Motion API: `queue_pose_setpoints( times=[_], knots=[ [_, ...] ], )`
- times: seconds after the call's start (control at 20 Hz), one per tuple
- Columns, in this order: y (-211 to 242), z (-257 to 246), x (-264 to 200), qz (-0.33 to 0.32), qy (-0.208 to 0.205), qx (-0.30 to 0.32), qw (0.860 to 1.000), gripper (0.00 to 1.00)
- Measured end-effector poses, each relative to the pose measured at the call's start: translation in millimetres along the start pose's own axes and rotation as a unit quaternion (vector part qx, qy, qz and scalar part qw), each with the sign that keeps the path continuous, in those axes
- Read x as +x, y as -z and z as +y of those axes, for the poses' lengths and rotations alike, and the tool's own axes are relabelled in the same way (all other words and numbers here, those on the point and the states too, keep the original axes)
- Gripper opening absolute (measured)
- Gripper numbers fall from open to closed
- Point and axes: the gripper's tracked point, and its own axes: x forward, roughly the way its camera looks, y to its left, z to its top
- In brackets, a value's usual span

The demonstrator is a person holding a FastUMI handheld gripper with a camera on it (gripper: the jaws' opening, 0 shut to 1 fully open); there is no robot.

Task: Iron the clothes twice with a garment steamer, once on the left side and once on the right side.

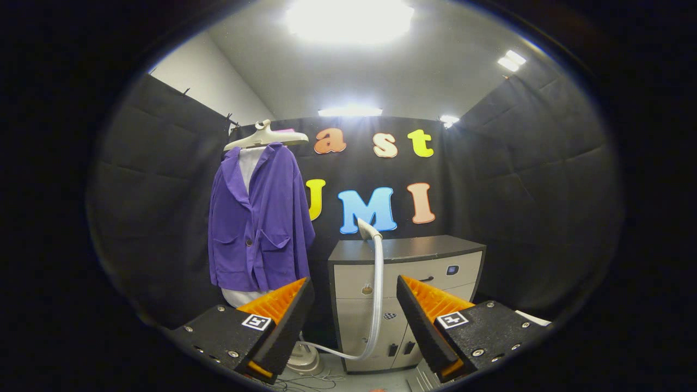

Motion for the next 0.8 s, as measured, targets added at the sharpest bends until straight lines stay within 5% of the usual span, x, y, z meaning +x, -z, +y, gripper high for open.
queue_pose_setpoints(
  times=[0.8],
  knots=[
    [-44,-33,161,0.044,-0.049,0.012,0.998,0.94]
  ],
)
